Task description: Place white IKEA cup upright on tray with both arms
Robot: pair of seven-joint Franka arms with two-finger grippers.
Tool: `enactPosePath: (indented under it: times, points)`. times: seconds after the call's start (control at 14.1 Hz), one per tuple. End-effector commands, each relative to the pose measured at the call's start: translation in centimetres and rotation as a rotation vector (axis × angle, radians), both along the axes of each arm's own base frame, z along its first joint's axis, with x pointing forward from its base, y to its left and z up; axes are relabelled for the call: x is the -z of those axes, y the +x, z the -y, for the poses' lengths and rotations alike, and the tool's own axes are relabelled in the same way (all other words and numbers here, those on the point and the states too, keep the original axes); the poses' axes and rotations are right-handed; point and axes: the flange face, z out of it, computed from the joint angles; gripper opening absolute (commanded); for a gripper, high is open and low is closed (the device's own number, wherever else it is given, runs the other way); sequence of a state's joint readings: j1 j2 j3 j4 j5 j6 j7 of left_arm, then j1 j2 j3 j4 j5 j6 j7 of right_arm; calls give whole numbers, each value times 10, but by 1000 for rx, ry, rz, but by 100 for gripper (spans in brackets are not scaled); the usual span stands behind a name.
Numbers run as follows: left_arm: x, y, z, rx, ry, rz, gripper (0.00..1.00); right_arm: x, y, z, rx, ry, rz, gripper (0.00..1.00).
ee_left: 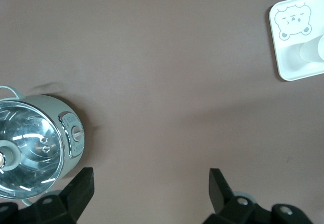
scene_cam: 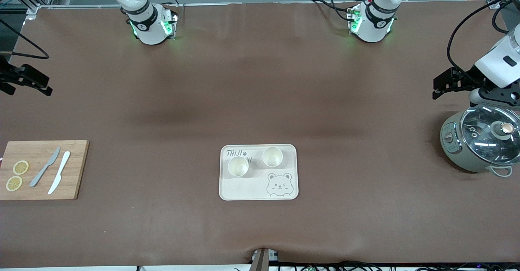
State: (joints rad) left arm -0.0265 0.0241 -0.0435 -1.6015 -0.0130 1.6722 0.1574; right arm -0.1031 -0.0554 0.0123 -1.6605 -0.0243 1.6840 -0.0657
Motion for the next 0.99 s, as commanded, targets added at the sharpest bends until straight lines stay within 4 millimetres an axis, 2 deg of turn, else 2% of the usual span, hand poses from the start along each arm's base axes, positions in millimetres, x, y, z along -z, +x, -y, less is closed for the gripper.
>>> enactPosePath:
  times: [0.0, 0.28, 0.64, 0.71, 0.92]
  points:
    - [-5, -4, 1, -9, 17, 13, 100, -9, 0, -7, -17, 1, 27, 100]
    - [-6, -4, 2, -9, 16, 14, 100, -18, -2, 1, 0, 0, 35, 100]
    - [-4, -3, 4, -19, 16, 11, 100, -45, -1, 0, -2, -2, 93, 100]
    - [-4, -3, 4, -19, 16, 11, 100, -53, -1, -2, -10, -2, 108, 100]
    - [-3, -3, 4, -19, 16, 10, 100, -52, -8, -20, -34, 6, 45, 100]
